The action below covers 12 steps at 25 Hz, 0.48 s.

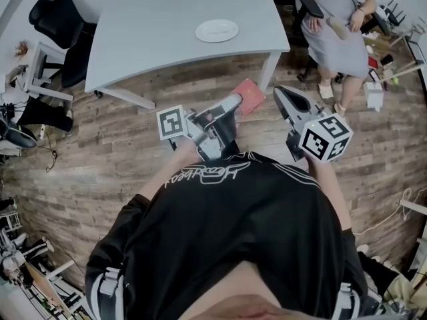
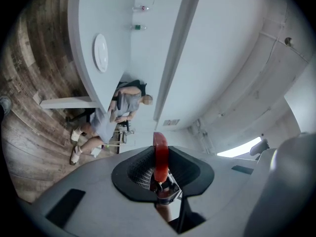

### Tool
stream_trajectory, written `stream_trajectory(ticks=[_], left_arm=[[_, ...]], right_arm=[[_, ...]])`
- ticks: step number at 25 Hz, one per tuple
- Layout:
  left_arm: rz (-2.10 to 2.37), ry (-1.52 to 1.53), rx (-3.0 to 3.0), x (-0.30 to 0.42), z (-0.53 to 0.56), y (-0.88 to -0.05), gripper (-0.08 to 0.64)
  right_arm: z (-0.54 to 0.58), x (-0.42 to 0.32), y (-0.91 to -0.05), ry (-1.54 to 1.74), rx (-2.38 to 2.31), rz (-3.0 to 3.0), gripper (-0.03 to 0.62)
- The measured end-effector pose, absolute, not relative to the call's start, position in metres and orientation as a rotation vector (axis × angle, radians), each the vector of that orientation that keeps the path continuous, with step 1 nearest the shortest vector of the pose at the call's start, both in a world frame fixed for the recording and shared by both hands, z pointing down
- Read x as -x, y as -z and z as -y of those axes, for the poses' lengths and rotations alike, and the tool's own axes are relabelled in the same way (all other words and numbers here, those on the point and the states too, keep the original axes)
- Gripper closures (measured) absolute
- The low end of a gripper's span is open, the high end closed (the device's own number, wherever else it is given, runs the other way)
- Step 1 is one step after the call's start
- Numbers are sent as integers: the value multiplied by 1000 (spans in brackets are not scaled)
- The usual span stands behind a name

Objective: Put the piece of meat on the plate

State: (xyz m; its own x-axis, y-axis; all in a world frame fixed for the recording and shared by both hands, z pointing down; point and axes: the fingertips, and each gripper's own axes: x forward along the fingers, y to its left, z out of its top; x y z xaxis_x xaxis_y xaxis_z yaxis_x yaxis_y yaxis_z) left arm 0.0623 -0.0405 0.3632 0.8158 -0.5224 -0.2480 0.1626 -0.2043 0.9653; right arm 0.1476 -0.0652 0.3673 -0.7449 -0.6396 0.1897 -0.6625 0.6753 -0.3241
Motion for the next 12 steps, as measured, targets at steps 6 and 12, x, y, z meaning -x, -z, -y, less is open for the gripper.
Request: stream_trajectory(ticks=[6, 12], left_arm=[[304, 616, -1647, -41, 110, -360, 479], [312, 604, -1627, -14, 155, -362, 477]], right_arm=[[135, -130, -362, -617, -1118, 2787, 581], [174, -104, -368, -654, -1125, 2760, 582]])
